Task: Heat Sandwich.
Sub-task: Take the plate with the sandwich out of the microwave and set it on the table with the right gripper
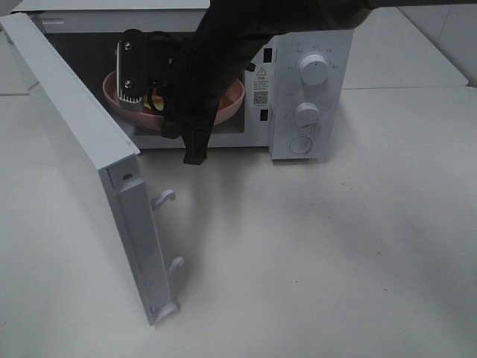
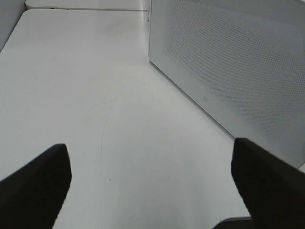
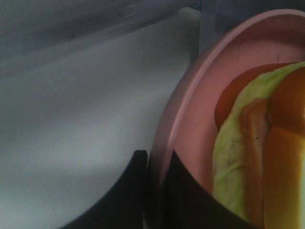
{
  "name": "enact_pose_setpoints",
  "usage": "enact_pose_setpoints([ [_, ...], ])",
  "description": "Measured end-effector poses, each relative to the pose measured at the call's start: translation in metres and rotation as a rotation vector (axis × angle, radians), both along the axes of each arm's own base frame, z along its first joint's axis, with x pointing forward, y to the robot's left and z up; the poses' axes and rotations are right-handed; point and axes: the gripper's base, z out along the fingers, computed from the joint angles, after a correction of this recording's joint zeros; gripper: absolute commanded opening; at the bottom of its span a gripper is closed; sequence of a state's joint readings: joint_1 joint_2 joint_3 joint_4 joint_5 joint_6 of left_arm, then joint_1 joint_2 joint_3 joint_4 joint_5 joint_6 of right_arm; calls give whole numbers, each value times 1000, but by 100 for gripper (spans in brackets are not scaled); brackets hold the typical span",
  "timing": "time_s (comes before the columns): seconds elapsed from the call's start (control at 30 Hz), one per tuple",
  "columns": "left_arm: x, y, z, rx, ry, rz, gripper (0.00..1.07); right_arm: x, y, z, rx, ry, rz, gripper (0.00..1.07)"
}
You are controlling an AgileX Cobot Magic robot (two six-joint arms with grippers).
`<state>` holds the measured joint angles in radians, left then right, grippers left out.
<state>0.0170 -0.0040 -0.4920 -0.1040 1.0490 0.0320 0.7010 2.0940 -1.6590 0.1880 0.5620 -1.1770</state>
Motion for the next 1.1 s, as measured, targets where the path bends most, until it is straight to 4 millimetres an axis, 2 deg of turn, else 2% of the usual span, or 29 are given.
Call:
enact_pose_setpoints([
  [0.3, 0, 0, 0, 0, 0, 0, 84, -25, -9, 4, 5, -57, 40, 0],
  [0.7, 0, 0, 0, 0, 0, 0, 84, -64, -34, 10, -28, -136, 143, 0],
  [1.1, 0, 0, 0, 0, 0, 0, 84, -103, -55, 13, -54, -128, 200, 0],
])
